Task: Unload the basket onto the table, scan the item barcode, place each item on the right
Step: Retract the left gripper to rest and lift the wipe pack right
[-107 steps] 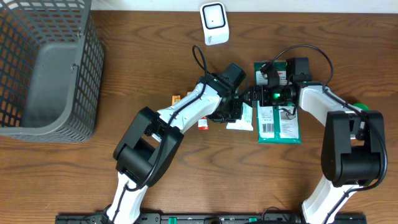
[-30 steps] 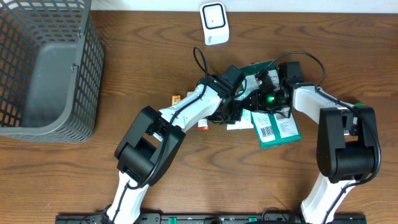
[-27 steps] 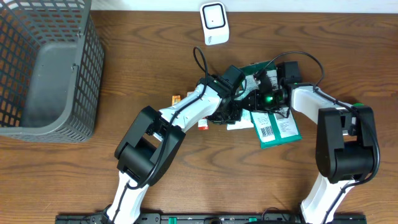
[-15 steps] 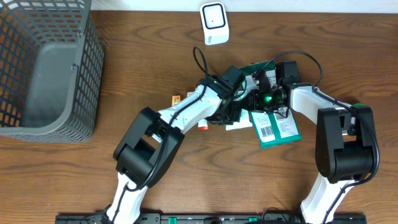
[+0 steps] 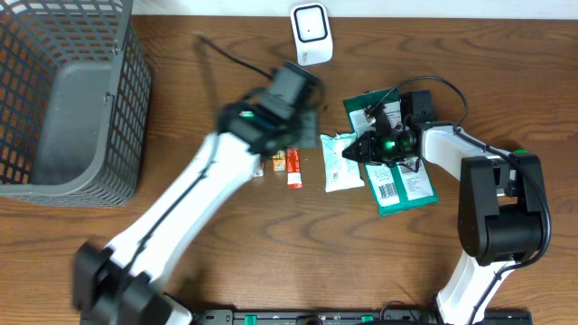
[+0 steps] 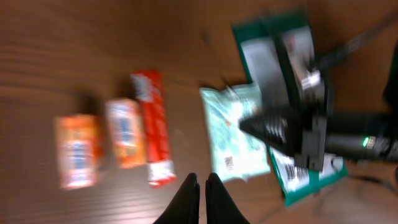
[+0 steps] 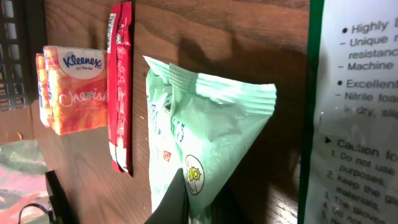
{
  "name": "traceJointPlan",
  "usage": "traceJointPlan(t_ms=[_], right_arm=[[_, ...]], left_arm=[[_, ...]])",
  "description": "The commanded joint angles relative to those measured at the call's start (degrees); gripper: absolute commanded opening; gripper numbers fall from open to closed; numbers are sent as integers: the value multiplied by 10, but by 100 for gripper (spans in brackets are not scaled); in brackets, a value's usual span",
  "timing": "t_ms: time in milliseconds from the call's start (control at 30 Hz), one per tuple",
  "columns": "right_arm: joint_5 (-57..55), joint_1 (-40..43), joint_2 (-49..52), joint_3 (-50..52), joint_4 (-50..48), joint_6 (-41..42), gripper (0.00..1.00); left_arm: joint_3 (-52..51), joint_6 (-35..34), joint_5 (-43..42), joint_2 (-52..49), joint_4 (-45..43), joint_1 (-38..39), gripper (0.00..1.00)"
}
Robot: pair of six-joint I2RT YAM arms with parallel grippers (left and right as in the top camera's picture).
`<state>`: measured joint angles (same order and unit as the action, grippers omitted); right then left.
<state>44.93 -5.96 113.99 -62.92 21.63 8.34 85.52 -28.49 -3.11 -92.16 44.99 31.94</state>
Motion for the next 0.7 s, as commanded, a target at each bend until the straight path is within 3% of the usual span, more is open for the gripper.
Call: traceJointPlan(t_ms=[0,100,233,333,567,667], right_arm=[[21,4,7,3,0,0,1],[35,4,7,3,0,-1,1],[114,11,6,-3,-2,-1,1],[139,18,-3,-13,8,-1,1],[31,18,-97,-23,74,-18,1],[-31,14,-163,-23,98,-26,1]], left_arm=[[3,3,38,42,20,-47,9],[3,4,38,69,40,-91,22],[3,4,38,80,63,-148,27],[3,4,38,79,76,-187,45],[3,3,38,79,86,-244,79],[3,4,38,79,85,-253,80]])
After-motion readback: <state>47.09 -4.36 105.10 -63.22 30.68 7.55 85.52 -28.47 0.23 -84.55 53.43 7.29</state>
